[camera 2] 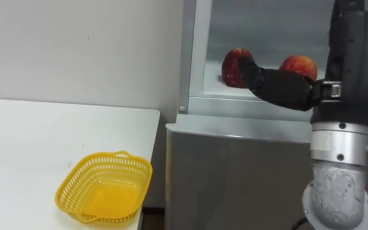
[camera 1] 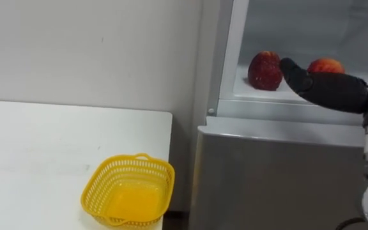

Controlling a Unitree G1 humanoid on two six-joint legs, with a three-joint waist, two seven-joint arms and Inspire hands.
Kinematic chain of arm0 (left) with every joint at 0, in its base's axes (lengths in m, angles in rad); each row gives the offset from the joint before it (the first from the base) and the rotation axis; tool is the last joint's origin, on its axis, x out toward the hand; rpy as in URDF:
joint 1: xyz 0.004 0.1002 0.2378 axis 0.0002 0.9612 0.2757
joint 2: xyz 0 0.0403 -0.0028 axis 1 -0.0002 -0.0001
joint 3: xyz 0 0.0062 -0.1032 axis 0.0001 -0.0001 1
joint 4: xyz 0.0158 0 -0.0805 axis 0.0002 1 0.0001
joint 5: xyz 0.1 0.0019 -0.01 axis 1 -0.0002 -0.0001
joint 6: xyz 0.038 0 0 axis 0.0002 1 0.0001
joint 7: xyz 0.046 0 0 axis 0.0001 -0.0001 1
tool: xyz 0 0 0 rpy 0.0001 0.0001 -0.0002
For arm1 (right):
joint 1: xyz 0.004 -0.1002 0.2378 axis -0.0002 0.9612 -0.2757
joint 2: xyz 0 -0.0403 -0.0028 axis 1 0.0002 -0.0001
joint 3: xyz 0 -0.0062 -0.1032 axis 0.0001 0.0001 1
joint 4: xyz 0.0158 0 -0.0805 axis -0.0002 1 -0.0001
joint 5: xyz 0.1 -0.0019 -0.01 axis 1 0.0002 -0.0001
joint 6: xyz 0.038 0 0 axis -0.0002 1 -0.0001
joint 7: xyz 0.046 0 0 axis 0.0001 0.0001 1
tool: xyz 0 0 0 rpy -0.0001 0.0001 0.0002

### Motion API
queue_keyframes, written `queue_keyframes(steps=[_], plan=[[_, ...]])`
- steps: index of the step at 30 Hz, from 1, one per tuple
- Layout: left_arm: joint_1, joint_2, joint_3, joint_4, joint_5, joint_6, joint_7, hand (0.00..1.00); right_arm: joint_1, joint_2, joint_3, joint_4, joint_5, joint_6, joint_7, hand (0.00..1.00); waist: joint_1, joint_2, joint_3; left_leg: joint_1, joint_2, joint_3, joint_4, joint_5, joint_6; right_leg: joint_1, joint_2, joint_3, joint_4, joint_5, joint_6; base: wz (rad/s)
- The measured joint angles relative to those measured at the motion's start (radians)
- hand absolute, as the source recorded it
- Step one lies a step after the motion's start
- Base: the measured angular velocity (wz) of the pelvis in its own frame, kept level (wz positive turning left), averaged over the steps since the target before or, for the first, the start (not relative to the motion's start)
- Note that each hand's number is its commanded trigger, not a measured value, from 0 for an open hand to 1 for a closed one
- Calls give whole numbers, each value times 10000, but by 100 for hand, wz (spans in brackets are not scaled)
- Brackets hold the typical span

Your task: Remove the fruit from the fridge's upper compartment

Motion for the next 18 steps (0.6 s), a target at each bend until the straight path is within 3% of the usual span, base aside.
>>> queue_keyframes(steps=[5, 13, 18], plan=[[-76, 4, -5, 0, -13, 120, -44, 0, -451, -39, 115, 344, -83, 84, 275, 0, 3, -3, -2, -23, -8, -55, 77, 1, -2, 5, 7, 3, -3, 0, 0, 7], [-173, -48, -2, 0, 8, 257, -173, 0, -468, -39, 174, 1103, -366, 322, 766, 0, 254, 49, 35, 9, -56, -177, 77, 4, 3, 84, -13, 0, -17, 0, 0, 4], [-172, -73, 81, -2, 388, 449, -277, 0, -696, -38, 180, 1682, -328, 815, 1165, 0, 371, 117, 73, -145, -82, -202, 158, 14, 19, -25, -28, 32, -15, 0, 0, 1]])
